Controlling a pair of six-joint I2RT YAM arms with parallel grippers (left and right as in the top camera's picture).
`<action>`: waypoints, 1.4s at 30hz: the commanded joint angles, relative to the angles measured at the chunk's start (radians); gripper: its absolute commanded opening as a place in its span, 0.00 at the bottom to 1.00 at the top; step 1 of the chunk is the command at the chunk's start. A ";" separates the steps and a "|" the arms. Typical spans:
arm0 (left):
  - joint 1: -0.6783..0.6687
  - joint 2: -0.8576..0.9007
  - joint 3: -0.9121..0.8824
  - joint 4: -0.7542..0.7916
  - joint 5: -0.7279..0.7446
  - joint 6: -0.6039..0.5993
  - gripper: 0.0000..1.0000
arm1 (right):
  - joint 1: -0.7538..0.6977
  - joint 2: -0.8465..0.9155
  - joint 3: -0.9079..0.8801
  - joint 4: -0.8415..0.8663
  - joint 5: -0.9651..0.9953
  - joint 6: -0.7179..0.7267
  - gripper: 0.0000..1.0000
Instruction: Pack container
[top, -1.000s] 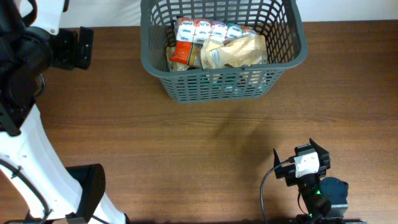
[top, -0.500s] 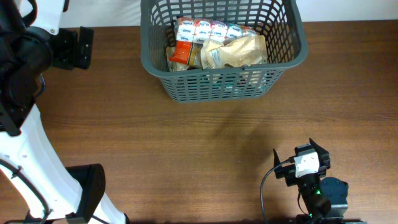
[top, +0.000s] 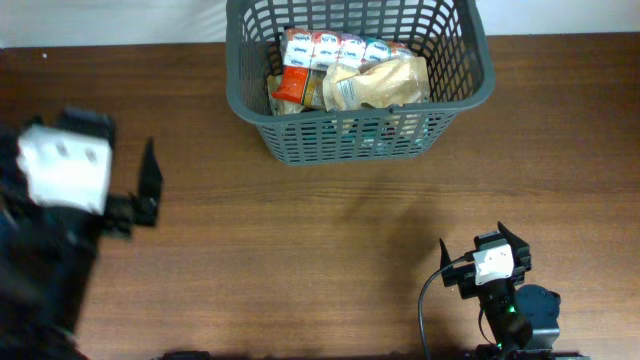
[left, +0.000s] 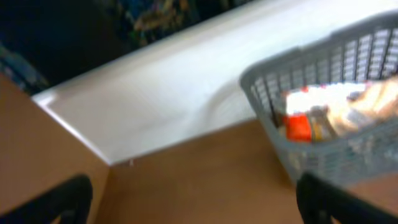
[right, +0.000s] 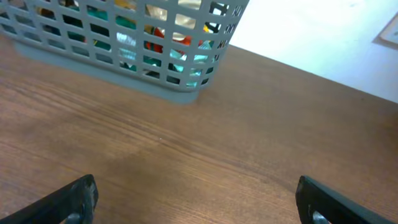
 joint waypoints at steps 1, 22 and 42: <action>-0.036 -0.194 -0.379 0.126 0.003 -0.005 0.99 | -0.006 -0.008 -0.008 -0.001 0.002 -0.002 0.99; -0.039 -0.830 -1.394 0.630 0.005 -0.005 0.99 | -0.006 -0.008 -0.008 -0.001 0.002 -0.002 0.99; -0.039 -0.830 -1.577 0.793 0.004 -0.005 0.99 | -0.006 -0.008 -0.008 -0.001 0.002 -0.002 0.99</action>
